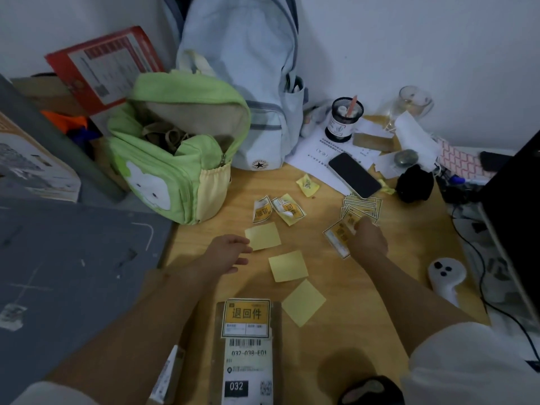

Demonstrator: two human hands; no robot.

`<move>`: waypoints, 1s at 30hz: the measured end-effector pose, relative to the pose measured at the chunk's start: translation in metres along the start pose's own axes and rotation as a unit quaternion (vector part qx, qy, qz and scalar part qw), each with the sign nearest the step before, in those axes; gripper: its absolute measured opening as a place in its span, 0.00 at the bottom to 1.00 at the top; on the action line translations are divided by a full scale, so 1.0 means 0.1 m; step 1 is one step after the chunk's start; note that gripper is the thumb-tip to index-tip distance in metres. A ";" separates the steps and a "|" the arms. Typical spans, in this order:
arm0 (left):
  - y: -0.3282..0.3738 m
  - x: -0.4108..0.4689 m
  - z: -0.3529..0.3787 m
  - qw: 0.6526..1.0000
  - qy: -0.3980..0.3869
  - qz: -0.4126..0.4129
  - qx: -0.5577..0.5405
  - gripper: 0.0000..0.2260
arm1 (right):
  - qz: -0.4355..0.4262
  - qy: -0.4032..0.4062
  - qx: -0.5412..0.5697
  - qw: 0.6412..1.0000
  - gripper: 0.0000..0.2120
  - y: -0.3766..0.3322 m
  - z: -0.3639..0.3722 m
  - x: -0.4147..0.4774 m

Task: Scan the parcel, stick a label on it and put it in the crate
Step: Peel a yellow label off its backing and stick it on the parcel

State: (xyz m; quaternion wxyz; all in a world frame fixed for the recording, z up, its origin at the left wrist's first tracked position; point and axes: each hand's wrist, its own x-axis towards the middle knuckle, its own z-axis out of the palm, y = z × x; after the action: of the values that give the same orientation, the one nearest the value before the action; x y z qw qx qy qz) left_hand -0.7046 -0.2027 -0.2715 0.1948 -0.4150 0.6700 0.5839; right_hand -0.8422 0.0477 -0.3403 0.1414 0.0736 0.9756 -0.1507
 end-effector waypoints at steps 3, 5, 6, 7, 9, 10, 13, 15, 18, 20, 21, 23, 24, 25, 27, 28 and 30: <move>0.06 -0.04 0.04 1.000 -0.004 0.006 -0.003 0.06 | -0.023 -0.027 0.092 0.995 0.13 -0.01 -0.07 -0.07; 0.13 -0.09 0.07 1.000 -0.012 0.020 -0.004 0.05 | -0.060 -0.054 0.105 0.991 0.09 -0.07 -0.18 -0.12; 0.17 -0.12 0.08 0.999 -0.017 0.029 -0.004 0.05 | -0.077 -0.065 0.103 0.990 0.08 -0.11 -0.25 -0.15; 0.21 -0.15 0.10 0.999 -0.022 0.039 -0.004 0.05 | -0.090 -0.073 0.107 0.988 0.09 -0.15 -0.32 -0.18; 0.31 -0.24 0.12 0.998 -0.029 0.060 -0.005 0.07 | -0.110 -0.071 0.128 0.983 0.17 -0.24 -0.45 -0.27; 0.35 -0.29 0.13 0.997 -0.032 0.072 -0.007 0.08 | -0.120 -0.068 0.139 0.981 0.18 -0.28 -0.52 -0.33; 0.44 -0.46 0.15 0.994 -0.038 0.102 -0.005 0.04 | -0.159 -0.078 0.188 0.966 0.13 -0.46 -0.68 -0.53; 0.47 -0.58 0.15 0.992 -0.038 0.123 -0.003 0.05 | -0.182 -0.096 0.248 0.947 0.22 -0.58 -0.77 -0.69; 0.48 -0.75 0.12 0.989 -0.053 0.139 0.000 0.03 | -0.223 -0.136 0.333 0.906 0.28 -0.74 -0.95 -0.98; 0.49 -0.89 0.05 0.986 -0.091 0.138 0.008 0.07 | -0.252 -0.169 0.350 0.886 0.20 -0.83 -1.09 -1.19; 0.48 -0.95 0.01 0.984 -0.114 0.138 0.011 0.08 | -0.265 -0.179 0.350 0.880 0.18 -0.87 -1.15 -1.28; 0.47 -1.07 -0.06 0.979 -0.140 0.145 0.013 0.13 | -0.279 -0.190 0.346 0.875 0.19 -0.94 -1.23 -1.45; 0.47 -1.13 -0.09 0.978 -0.139 0.154 0.014 0.15 | -0.283 -0.187 0.340 0.877 0.21 -0.97 -1.25 -1.51; 0.46 -1.18 -0.12 0.977 -0.125 0.171 0.017 0.16 | -0.287 -0.177 0.329 0.882 0.22 -1.00 -1.27 -1.58; 0.45 -1.26 -0.15 0.970 -0.070 0.232 0.023 0.17 | -0.291 -0.136 0.298 0.899 0.22 -1.07 -1.29 -1.66; 0.44 -1.31 -0.17 0.961 -0.044 0.272 0.017 0.14 | -0.285 -0.114 0.279 0.910 0.21 -1.10 -1.29 -1.69; 0.45 -1.44 -0.22 0.944 -0.036 0.329 -0.010 0.05 | -0.264 -0.080 0.235 0.932 0.16 -1.14 -1.30 -1.74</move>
State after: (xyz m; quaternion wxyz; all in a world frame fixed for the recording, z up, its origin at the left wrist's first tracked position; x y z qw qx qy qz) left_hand -0.6515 -0.1771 -0.1304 0.0118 -0.1520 0.7560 0.6366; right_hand -0.7311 -0.0370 -0.1382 0.1526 -0.1681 0.8818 -0.4134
